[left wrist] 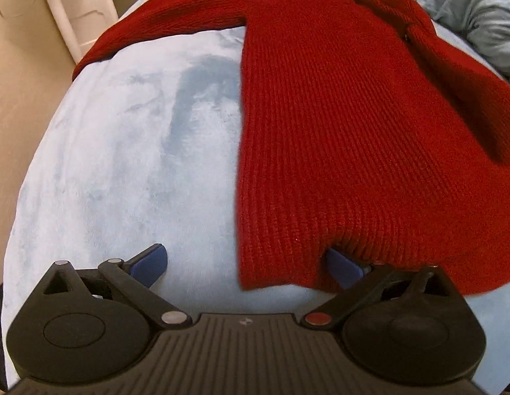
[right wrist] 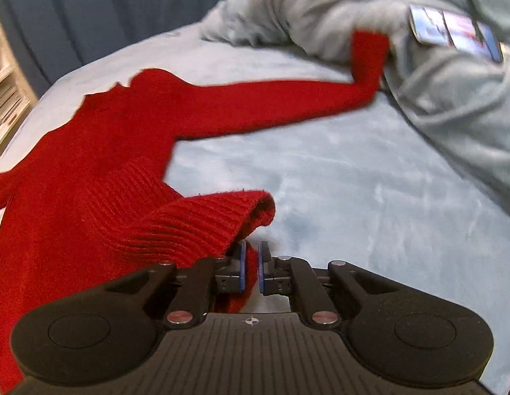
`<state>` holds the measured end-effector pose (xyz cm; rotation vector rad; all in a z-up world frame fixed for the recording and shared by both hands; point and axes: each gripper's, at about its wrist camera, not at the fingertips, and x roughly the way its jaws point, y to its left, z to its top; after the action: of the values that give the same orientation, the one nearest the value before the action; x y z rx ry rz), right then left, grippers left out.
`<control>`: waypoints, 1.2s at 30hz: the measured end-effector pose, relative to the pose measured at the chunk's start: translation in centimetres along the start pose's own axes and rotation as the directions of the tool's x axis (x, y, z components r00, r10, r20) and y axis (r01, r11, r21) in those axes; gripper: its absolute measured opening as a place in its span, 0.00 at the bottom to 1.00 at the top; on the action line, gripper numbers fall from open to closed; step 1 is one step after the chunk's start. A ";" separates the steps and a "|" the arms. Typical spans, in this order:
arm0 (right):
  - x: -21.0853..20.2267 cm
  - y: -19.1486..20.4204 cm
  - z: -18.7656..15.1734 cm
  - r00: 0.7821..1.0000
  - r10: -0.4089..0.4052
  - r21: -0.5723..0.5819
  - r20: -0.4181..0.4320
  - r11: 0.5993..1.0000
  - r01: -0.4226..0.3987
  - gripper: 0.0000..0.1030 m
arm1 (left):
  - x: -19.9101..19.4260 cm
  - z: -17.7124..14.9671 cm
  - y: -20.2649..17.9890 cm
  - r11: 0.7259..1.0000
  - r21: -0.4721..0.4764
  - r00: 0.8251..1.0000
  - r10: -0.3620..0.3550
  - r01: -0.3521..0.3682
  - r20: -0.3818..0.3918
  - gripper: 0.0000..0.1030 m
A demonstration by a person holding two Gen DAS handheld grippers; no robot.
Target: Fold small clothes
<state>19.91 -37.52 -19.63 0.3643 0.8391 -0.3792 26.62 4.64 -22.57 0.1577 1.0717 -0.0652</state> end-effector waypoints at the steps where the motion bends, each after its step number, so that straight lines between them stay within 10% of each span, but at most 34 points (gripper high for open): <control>1: 0.2 -1.0 -0.5 0.999 -0.006 0.018 -0.034 1.000 0.006 0.00 | 0.3 0.0 -0.1 1.000 0.008 1.000 0.006 -0.006 -0.003 1.00; 6: 0.2 -4.2 -2.7 0.997 0.019 0.107 -0.076 0.994 -0.010 0.05 | 0.9 0.5 0.0 1.000 -0.021 1.000 0.004 -0.005 -0.017 1.00; 10: -1.5 -3.4 -4.4 0.998 0.042 -0.049 -0.047 0.998 -0.045 0.52 | 1.0 0.6 0.1 1.000 -0.024 1.000 0.007 -0.007 -0.013 1.00; 13: -1.1 -1.8 -5.7 0.999 0.031 -0.253 -0.036 0.967 -0.039 0.59 | 0.9 0.4 0.1 0.999 -0.036 1.000 0.013 -0.013 -0.006 1.00; 23: -1.3 1.3 -3.5 0.992 0.122 -0.293 -0.034 0.948 -0.126 0.61 | 0.1 0.4 -2.2 0.987 0.159 0.998 -0.004 -0.005 0.055 1.00; 30: -1.1 1.8 0.3 0.982 0.181 -0.221 0.063 0.961 -0.163 0.62 | 1.1 0.3 -2.0 0.991 0.125 0.998 -0.059 0.055 0.024 1.00; 36: 2.4 0.2 4.8 0.963 0.270 0.130 0.025 0.954 -0.271 0.62 | 1.5 0.8 -0.5 0.996 0.051 0.997 -0.074 0.074 -0.010 1.00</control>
<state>24.55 -39.98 -18.55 0.5937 0.7468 -0.1802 27.94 4.02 -23.54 0.1643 1.0841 -0.1589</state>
